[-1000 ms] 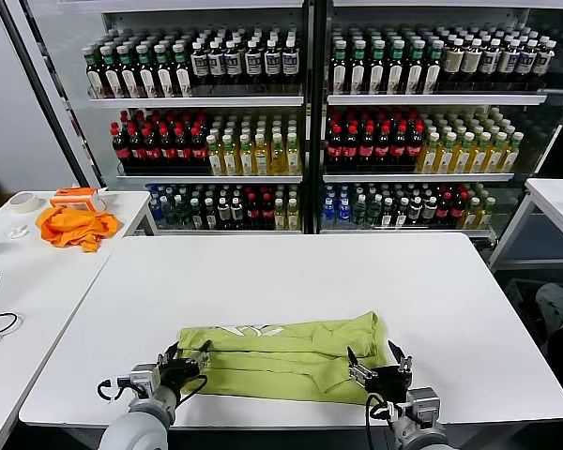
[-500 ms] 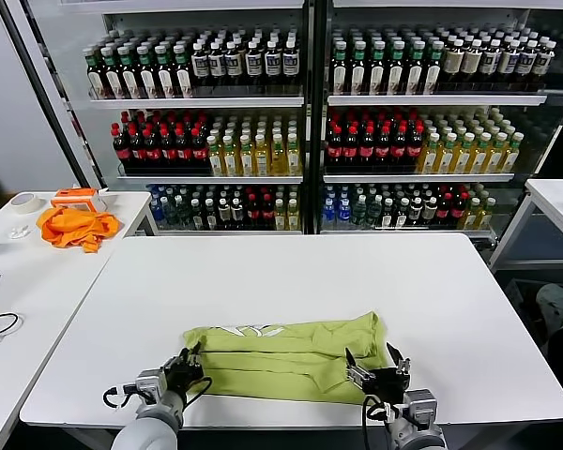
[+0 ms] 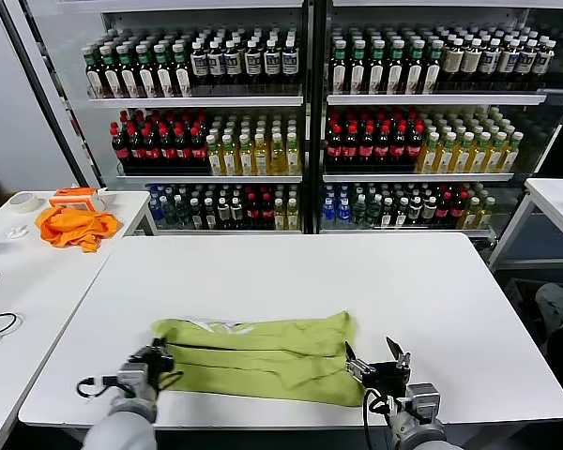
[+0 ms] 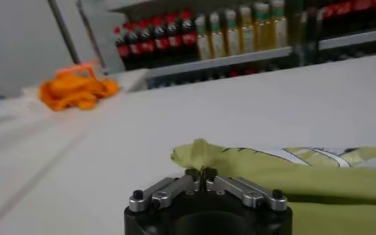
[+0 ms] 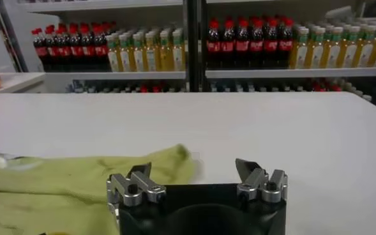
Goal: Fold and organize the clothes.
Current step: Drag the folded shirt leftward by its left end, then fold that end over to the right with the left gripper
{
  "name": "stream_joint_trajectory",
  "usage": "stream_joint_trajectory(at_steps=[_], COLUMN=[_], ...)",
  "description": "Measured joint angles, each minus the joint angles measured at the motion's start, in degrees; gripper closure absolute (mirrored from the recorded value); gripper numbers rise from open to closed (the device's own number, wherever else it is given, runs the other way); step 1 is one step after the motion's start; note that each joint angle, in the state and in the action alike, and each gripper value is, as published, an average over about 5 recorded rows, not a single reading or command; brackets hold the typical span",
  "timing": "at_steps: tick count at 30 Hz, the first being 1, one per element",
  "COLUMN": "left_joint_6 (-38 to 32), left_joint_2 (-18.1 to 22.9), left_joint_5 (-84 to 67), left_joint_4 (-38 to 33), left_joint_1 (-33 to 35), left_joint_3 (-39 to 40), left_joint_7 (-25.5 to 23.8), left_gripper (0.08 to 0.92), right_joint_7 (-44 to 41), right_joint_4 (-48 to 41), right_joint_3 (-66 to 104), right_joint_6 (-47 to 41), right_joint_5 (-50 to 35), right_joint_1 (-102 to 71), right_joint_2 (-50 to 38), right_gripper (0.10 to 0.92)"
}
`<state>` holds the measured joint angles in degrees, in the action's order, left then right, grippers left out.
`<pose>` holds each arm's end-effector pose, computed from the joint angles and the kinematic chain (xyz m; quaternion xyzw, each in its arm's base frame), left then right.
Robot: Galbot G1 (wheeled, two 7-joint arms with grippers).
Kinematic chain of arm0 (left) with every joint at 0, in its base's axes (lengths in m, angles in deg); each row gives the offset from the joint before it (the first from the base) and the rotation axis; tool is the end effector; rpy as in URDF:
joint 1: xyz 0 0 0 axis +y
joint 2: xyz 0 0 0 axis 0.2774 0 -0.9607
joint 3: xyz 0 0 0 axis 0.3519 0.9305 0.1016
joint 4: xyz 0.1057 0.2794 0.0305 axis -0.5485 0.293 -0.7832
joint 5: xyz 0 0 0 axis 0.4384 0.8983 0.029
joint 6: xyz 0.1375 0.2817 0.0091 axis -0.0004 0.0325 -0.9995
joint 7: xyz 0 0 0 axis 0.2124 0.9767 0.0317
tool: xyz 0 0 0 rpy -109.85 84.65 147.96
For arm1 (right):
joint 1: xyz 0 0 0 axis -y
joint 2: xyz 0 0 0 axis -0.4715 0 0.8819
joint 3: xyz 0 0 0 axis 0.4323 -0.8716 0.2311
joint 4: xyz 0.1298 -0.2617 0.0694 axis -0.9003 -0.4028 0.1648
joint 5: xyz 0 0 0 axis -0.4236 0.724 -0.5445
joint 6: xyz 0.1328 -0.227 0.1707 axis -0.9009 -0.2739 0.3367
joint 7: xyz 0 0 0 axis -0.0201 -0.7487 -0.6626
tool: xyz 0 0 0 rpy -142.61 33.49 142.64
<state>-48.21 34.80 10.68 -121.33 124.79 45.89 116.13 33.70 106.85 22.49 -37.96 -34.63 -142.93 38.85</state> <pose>0.2136 0.0571 -0.2474 0.0887 -0.9617 -0.1203 0.2295 0.1706 0.0077 -0.2156 0.0614 -0.9788 -0.0015 0.1955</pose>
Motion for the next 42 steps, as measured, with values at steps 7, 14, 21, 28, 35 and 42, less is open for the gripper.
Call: stream_joint_trajectory(at_steps=[7,14,21,28,35,42], left_joint_6=[2.5,3.67,4.31,4.64,4.83,4.93], left_joint_2=[-3.89,-4.5,-2.85,-0.16,2.45,4.77], left_joint_5=[3.05,-2.83,-8.55,-10.76,-11.68,-12.15], left_joint_4=[-0.22,-5.41,-10.15,-10.83,-9.56,-6.87], left_joint_1=[1.59,1.67,0.1,-2.79,-6.09,-9.33], left_joint_3=[-7.93,-9.56,-4.84,1.66,7.16,10.98], left_joint_7=[1.13,1.38,-1.53,-4.29,-6.28,-7.38], left_gripper=[0.902,0.902,0.902,0.902,0.902,0.902], right_joint_7=[0.01,0.19,0.39,0.37,0.38,0.38], right_joint_4=[-0.33,-0.88,-0.84,-0.84,-1.03,-1.34], right_joint_3=[0.06,0.06,0.35,0.62,0.57,0.3], right_joint_6=[-0.35,-0.62,-0.87,-0.88,-0.88,-0.92], right_joint_5=[-0.58,-0.64,-0.54,0.04,0.48,0.87], right_joint_1=[1.12,1.6,1.45,1.03,1.2,1.15], right_joint_2=[-0.22,-0.46,-0.25,0.29,0.57,0.93], right_gripper=[0.203,0.203,0.203,0.203,0.203,0.203])
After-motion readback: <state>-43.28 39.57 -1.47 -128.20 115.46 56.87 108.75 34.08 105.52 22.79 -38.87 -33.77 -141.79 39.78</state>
